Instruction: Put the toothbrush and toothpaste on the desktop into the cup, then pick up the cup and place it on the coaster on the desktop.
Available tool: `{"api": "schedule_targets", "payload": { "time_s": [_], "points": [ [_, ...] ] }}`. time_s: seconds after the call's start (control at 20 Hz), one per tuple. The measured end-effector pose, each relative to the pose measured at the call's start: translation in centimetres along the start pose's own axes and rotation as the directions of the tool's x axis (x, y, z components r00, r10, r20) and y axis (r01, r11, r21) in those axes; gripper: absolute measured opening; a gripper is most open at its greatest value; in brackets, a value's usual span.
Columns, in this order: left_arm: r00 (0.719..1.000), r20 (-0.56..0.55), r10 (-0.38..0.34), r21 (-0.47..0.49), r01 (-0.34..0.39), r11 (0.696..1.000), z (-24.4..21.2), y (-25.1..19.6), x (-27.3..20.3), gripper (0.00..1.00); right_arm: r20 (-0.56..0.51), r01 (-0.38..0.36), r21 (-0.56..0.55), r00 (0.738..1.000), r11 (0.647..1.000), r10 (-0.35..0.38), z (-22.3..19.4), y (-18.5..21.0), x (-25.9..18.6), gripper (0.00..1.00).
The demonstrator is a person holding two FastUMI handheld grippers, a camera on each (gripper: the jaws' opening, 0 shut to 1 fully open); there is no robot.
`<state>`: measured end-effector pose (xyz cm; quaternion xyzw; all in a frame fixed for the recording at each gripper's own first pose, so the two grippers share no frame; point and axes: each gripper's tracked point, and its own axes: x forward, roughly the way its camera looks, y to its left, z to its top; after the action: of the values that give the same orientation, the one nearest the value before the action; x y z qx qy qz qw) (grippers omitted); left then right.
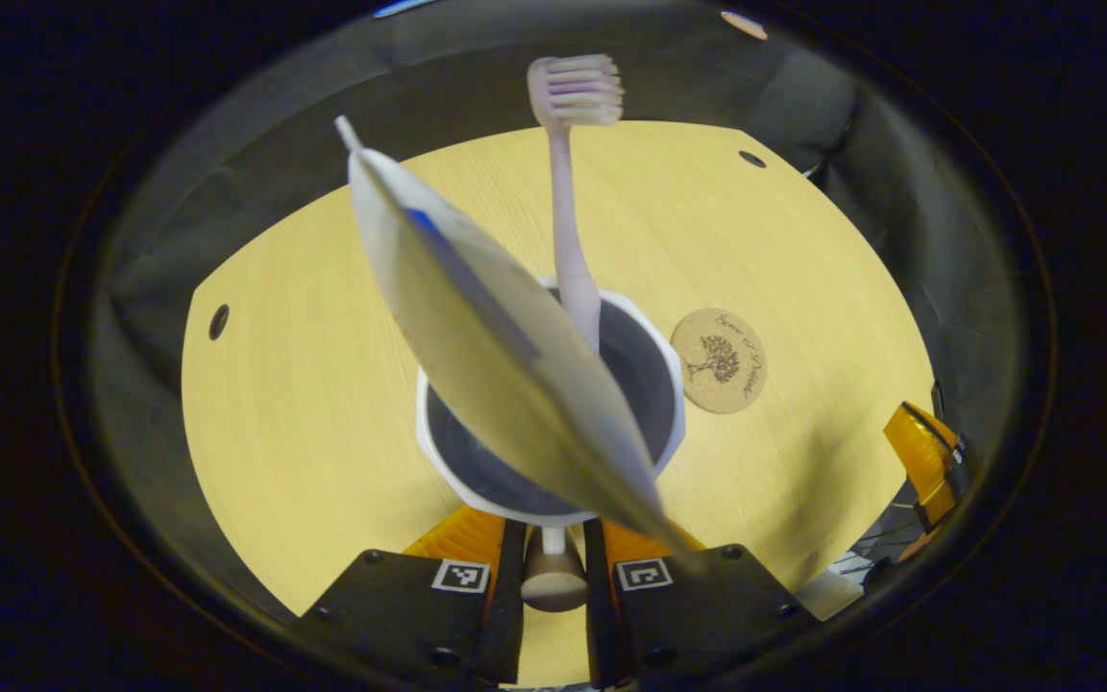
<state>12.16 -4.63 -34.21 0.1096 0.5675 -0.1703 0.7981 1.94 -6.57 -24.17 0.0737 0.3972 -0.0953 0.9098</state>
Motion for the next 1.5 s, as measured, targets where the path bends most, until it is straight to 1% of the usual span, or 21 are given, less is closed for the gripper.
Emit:
{"api": "schedule_targets", "payload": {
  "time_s": [0.2,0.6,0.8,1.1,1.5],
  "points": [
    [1.000,-0.003,-0.012,0.039,0.012,0.999,1.0,-2.0,0.4,0.34,-0.001,0.016,0.020,1.000,1.000,-0.016,0.3,-0.4,0.0,0.09],
    [0.999,-0.011,-0.032,0.111,0.033,0.993,3.1,-6.5,1.3,0.34,-0.014,0.076,0.099,0.997,0.992,-0.075,-0.3,-5.6,-0.4,0.09],
    [0.999,-0.024,-0.041,0.129,0.044,0.991,3.9,-9.9,1.5,0.34,-0.030,0.106,0.146,0.994,0.984,-0.103,-1.0,-7.9,-0.8,0.09],
    [0.998,-0.047,-0.047,0.131,0.053,0.990,3.8,-11.0,2.5,0.34,-0.048,0.144,0.205,0.989,0.968,-0.137,-1.4,-10.7,-0.8,0.09],
    [0.996,-0.080,-0.041,0.144,0.052,0.988,3.8,-11.8,3.3,0.33,-0.065,0.163,0.233,0.986,0.959,-0.151,-1.9,-12.0,-0.9,0.09]
  ]
}}
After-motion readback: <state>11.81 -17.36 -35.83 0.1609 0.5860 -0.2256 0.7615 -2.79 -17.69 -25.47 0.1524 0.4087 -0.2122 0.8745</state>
